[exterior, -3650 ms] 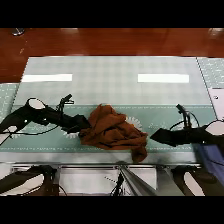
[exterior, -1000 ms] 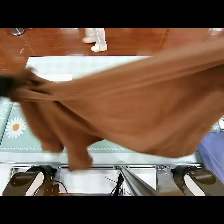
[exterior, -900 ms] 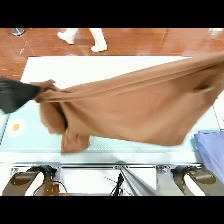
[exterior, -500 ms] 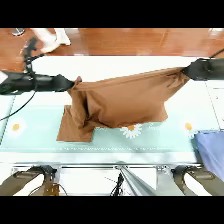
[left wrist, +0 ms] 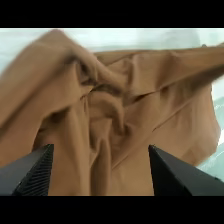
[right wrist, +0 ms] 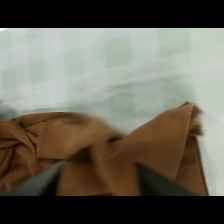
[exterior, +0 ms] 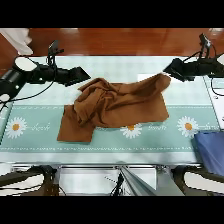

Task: Fold the shirts.

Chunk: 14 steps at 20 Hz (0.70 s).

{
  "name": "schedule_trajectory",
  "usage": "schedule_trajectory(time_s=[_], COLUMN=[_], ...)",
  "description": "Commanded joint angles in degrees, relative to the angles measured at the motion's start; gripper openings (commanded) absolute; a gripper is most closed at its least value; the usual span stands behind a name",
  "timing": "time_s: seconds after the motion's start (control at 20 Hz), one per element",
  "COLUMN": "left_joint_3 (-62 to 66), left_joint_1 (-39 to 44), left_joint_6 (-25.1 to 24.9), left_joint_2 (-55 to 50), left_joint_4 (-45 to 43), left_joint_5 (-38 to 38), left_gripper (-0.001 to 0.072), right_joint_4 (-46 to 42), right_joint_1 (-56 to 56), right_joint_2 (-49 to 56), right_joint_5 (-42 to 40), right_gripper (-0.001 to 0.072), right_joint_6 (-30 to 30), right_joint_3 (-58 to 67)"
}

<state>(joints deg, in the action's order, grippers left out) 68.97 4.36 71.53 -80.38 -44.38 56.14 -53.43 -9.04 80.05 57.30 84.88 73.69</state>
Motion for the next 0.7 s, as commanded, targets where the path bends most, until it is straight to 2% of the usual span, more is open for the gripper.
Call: schedule_trajectory(time_s=[0.0, 0.1, 0.15, 0.25, 0.3, 0.4, 0.55, 0.65], left_joint_3=[4.5, 3.9, 2.1, -5.1, -9.4, -17.5, -24.5, -27.3], left_joint_1=[-7.0, -14.1, -17.6, -23.6, -25.6, -28.0, -28.2, -27.6], left_joint_6=[7.0, 7.9, 7.8, 7.8, 7.8, 6.0, 3.6, 0.4], left_joint_2=[-1.1, -0.2, 0.8, 3.7, 5.0, 6.4, 6.3, 5.9], left_joint_4=[-11.8, -19.0, -20.6, -20.3, -19.9, -17.2, -10.9, -7.3], left_joint_5=[14.7, 23.9, 26.4, 25.4, 23.5, 20.0, 15.4, 12.5], left_gripper=[0.0703, 0.0702, 0.0702, 0.0702, 0.0702, 0.0702, 0.0702, 0.0702], right_joint_4=[5.3, 1.6, -3.8, -12.8, -13.9, -10.2, 1.7, 9.7], right_joint_1=[-7.1, -13.2, -16.1, -20.9, -23.4, -26.9, -27.8, -27.6], right_joint_2=[1.7, 0.0, -1.2, -4.9, -7.3, -11.3, -14.5, -15.0], right_joint_5=[7.3, 15.8, 19.6, 20.4, 17.7, 12.8, 12.0, 12.0], right_gripper=[0.0622, 0.0622, 0.0621, 0.0620, 0.0620, 0.0620, 0.0620, 0.0620], right_joint_6=[-3.0, -7.7, -8.7, -8.7, -7.6, -6.6, -14.5, -17.8], right_joint_3=[2.1, 2.6, 2.2, -2.9, -7.8, -17.7, -28.5, -32.2])
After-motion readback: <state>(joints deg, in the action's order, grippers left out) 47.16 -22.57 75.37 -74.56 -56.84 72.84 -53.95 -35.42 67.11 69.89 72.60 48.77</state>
